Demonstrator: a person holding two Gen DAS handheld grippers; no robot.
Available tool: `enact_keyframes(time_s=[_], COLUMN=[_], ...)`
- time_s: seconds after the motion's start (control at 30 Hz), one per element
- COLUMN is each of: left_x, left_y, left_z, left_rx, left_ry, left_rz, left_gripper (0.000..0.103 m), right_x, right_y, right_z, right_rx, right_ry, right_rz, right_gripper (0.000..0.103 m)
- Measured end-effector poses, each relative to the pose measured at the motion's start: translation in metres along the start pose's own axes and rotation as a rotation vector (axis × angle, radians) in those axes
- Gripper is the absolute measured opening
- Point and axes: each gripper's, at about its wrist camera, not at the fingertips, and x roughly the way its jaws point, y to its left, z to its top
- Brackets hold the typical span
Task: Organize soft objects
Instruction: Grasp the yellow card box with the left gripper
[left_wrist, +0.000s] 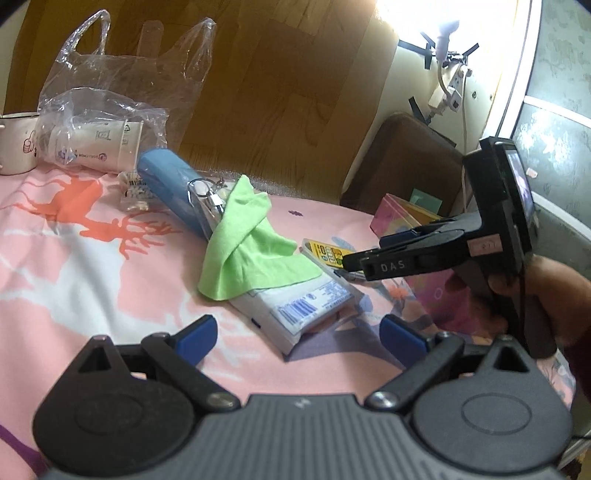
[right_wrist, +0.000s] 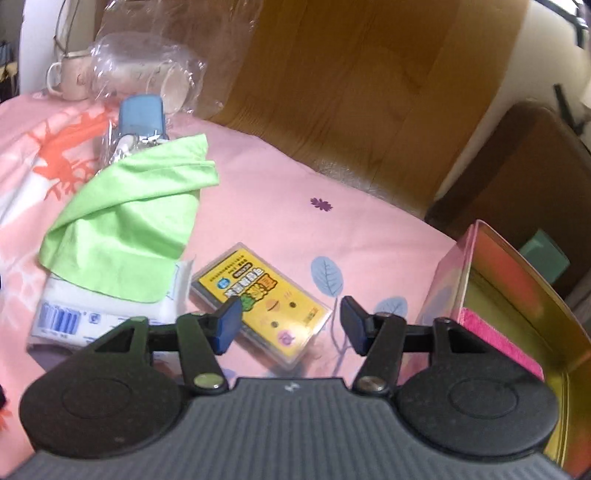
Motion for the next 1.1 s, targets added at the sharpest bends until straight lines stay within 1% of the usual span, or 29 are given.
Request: enact_keyframes(time_s=[0.07, 0.1, 0.17, 0.23, 0.3, 0.4, 0.5, 0.57, 0.6, 0.63, 0.67, 0.87, 0.97, 1.1], left_x=[0.0, 0.0, 0.0, 0.0, 0.0, 0.0, 0.0, -0.001, -0.001, -0.001, -0.001, -0.001, -0.001, -0.002], left_y=[0.001, 0.002, 0.004, 0.006, 0.007, 0.006, 0.006, 0.006, 0.006, 0.006, 0.006, 0.009, 0.01, 0.01], left_z=[0.001, 0.001, 0.001, 0.002, 0.002, 0.001, 0.001, 0.001, 0.001, 0.001, 0.001, 0.002, 0.003, 0.003], left_rx=[-0.011, -0.015, -0.026, -0.039, -0.046, -0.046, -0.048, -0.05, -0.051, -0.051, -0.052, -0.064, -0.064, -0.069], left_ry=[-0.006, -0.008, -0.008, -0.011, -0.013, -0.016, -0.022, -0.025, -0.026, -0.028, -0.03, -0.031, -0.034, -0.04], left_rz=[-0.007, -0.01, -0.016, -0.017, -0.022, -0.026, -0.027, -0.027, -0.028, -0.029, -0.029, -0.033, -0.032, -0.032], left_gripper=[0.098, 0.098, 0.099, 0.099, 0.099, 0.099, 0.1, 0.1, 0.1, 0.1, 0.1, 0.101, 0.101, 0.102], right_x=[0.003, 0.004, 0.008, 0.011, 0.017, 0.023, 0.032, 0.04, 0.042, 0.041, 0.04, 0.026, 0.011, -0.013], right_y=[-0.003, -0.006, -0.012, -0.015, -0.01, -0.008, -0.012, -0.019, -0.023, -0.022, -0.02, -0.013, -0.006, 0.001], right_z=[0.006, 0.011, 0.017, 0.019, 0.019, 0.022, 0.03, 0.034, 0.036, 0.036, 0.038, 0.029, 0.016, -0.008], right_rx=[-0.032, -0.036, -0.031, -0.063, -0.134, -0.163, -0.135, -0.057, -0.011, 0.0, -0.008, 0.022, 0.022, 0.022], right_ry=[0.034, 0.058, 0.11, 0.171, 0.203, 0.204, 0.215, 0.259, 0.282, 0.289, 0.287, 0.279, 0.26, 0.221], right_rz=[0.009, 0.028, 0.083, 0.158, 0.149, 0.165, 0.205, 0.231, 0.252, 0.253, 0.252, 0.234, 0.214, 0.197], right_gripper=[0.074, 0.074, 0.074, 0.074, 0.075, 0.078, 0.077, 0.076, 0.072, 0.071, 0.067, 0.066, 0.065, 0.06])
